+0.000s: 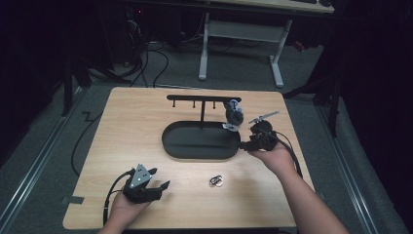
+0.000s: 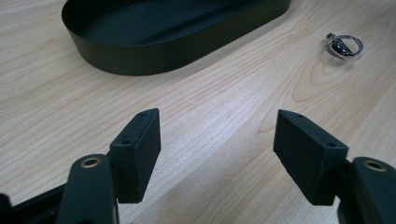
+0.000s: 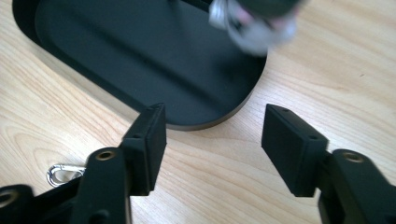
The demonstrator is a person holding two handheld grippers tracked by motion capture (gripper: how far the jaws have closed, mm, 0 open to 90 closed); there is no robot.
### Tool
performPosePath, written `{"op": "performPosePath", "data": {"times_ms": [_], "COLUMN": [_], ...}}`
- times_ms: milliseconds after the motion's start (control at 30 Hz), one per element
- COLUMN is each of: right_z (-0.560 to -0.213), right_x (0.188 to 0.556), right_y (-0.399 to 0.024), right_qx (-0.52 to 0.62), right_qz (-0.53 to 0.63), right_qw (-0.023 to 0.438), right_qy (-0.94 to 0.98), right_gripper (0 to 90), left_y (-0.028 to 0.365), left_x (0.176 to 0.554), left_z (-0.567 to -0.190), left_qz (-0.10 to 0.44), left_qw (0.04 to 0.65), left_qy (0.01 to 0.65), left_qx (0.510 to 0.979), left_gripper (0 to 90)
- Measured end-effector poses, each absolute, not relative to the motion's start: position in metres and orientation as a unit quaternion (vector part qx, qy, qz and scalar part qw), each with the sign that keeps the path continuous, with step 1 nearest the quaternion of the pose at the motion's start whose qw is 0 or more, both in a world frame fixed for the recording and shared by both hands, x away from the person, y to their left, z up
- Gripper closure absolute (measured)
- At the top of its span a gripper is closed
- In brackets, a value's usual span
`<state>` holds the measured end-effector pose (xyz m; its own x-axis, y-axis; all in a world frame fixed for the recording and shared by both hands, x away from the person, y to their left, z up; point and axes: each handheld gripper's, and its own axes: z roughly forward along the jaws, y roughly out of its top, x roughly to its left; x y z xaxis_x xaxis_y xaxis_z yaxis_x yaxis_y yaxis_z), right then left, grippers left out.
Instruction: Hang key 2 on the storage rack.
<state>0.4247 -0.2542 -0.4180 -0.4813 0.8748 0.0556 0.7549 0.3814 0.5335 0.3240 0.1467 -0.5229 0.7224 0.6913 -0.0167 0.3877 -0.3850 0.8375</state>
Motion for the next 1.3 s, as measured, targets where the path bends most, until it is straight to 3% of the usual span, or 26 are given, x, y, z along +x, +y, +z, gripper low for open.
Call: {"op": "performPosePath", "data": {"times_ms": [267, 600, 733, 800, 933, 1133, 1300], "right_z": [-0.442, -0.498, -0.497, -0.495, -0.500, -0.506, -0.512], "right_x": [0.376, 0.327, 0.309, 0.305, 0.301, 0.299, 0.303], "right_y": [-0.268, -0.288, -0.292, -0.290, -0.276, -0.236, -0.203], "right_qx": [0.486, 0.503, 0.493, 0.484, 0.462, 0.419, 0.388], "right_qz": [0.310, 0.361, 0.386, 0.392, 0.395, 0.397, 0.386], "right_qw": [0.164, 0.169, 0.173, 0.178, 0.162, 0.133, 0.140], "right_qy": [0.801, 0.767, 0.760, 0.762, 0.777, 0.806, 0.825], "right_gripper": [52.1, 57.1, 63.3, 70.6, 89.9, 90.0, 89.1], "left_y": [0.144, 0.140, 0.138, 0.138, 0.138, 0.139, 0.138], "left_x": [0.323, 0.321, 0.321, 0.321, 0.321, 0.323, 0.323], "left_z": [-0.522, -0.523, -0.523, -0.523, -0.522, -0.523, -0.524], "left_qz": [0.159, 0.154, 0.158, 0.159, 0.162, 0.166, 0.165], "left_qw": [0.447, 0.440, 0.438, 0.436, 0.435, 0.433, 0.432], "left_qy": [0.331, 0.330, 0.328, 0.326, 0.322, 0.318, 0.316], "left_qx": [0.816, 0.821, 0.822, 0.824, 0.825, 0.827, 0.828], "left_gripper": [38.4, 47.8, 49.1, 48.8, 48.1, 47.2, 46.4]}}
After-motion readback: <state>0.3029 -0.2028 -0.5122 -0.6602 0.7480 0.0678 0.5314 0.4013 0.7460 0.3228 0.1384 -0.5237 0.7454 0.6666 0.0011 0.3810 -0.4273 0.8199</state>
